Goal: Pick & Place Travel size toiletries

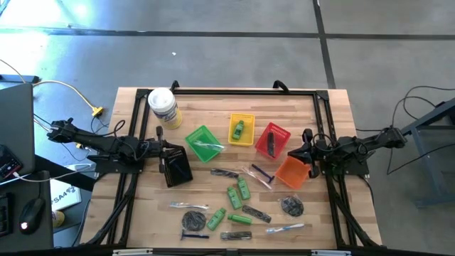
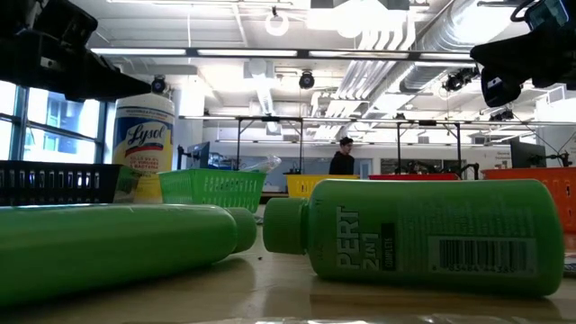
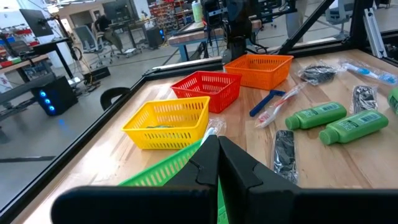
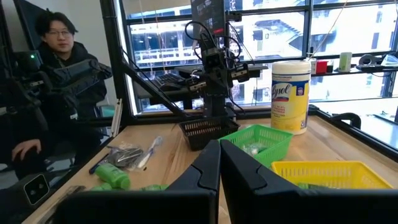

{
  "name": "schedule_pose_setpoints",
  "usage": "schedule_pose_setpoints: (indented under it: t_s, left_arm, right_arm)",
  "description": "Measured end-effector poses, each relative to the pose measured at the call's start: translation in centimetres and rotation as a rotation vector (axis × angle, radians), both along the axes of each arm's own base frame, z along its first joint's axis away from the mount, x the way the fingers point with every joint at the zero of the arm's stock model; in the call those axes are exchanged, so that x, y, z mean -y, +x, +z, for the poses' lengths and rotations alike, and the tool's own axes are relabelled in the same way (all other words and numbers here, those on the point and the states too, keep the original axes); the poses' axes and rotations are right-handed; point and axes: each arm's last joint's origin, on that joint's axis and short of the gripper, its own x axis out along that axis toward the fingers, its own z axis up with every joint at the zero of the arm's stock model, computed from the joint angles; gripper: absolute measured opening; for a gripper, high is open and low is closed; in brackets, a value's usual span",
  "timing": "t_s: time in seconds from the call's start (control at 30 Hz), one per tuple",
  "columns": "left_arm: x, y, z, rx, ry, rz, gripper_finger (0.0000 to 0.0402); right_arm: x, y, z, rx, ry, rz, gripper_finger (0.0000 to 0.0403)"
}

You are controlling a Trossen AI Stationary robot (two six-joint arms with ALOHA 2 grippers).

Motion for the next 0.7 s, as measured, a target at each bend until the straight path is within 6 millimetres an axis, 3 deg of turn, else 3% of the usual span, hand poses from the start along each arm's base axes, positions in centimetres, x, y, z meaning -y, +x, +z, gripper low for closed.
schedule_pose_setpoints:
  t_s: [0.7]
  left_arm:
    - [0.0, 0.0, 0.0, 0.0, 0.0, 0.0, 0.0]
  right_arm:
    - [-0.06, 0.0, -0.02, -0.001, 0.021, 0.022, 0.0004]
